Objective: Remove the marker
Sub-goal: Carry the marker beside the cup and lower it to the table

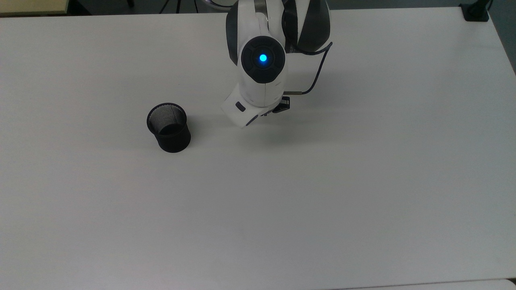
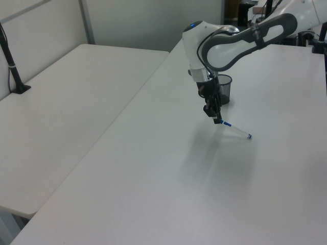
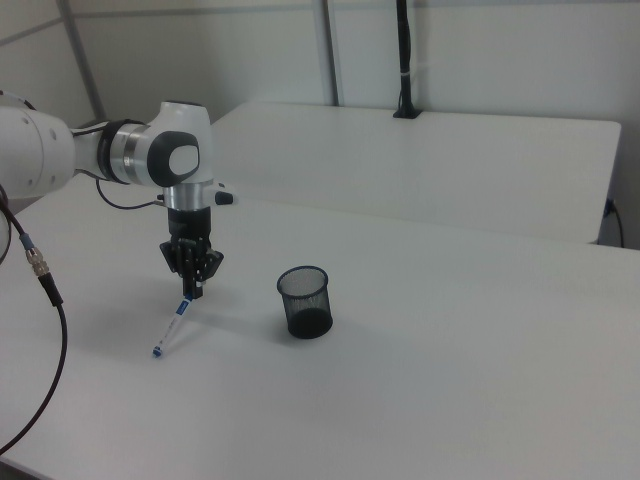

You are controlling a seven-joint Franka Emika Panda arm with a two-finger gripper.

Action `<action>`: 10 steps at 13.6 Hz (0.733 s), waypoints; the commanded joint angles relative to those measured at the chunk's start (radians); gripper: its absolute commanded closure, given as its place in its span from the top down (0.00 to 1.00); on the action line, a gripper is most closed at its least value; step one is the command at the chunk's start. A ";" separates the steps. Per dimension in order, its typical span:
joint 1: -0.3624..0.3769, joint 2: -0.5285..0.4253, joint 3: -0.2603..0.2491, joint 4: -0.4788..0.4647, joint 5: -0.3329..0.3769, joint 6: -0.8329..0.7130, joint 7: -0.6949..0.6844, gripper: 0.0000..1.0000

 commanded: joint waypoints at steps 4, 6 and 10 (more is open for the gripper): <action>0.011 0.001 -0.014 0.002 -0.021 0.070 0.028 0.38; 0.010 -0.001 -0.014 0.003 -0.021 0.074 0.033 0.42; 0.010 -0.028 -0.023 0.006 -0.030 0.065 0.033 0.71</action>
